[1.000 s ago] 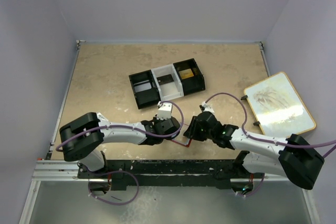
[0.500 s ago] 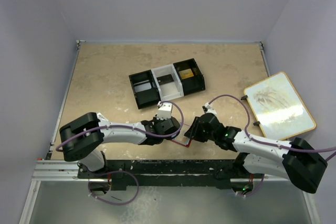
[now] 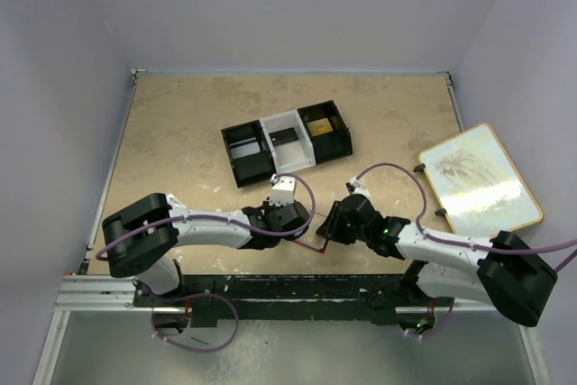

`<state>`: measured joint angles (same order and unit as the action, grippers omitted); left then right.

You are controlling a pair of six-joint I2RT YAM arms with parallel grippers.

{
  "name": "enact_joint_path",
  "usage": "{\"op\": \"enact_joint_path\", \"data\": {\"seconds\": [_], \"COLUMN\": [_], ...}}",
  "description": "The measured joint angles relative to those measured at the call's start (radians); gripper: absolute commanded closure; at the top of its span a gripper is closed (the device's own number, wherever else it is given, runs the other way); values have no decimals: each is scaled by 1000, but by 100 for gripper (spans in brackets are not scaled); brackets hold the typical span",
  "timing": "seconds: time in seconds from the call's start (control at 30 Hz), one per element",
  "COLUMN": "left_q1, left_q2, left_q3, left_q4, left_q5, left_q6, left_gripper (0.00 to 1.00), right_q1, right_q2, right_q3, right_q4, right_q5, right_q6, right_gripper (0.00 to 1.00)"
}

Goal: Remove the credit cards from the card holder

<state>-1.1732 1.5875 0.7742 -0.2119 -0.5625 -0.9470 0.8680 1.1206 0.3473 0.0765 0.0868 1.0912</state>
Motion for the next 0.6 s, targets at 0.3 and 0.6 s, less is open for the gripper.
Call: {"op": "enact_joint_path", "data": {"seconds": [0.3, 0.6], "left_q1": [0, -1], "left_q2": [2, 6], "left_q3": [4, 10], "left_q4": [-5, -13], "left_q5": [0, 0], "left_q6": [0, 1], "left_gripper": [72, 72], "right_q1": [0, 0], "right_q2": [-10, -7], "right_q3": [25, 63], "right_q4": [-1, -3], "right_q5": [6, 14], "right_q6": [-23, -50], "right_gripper": [66, 66]}}
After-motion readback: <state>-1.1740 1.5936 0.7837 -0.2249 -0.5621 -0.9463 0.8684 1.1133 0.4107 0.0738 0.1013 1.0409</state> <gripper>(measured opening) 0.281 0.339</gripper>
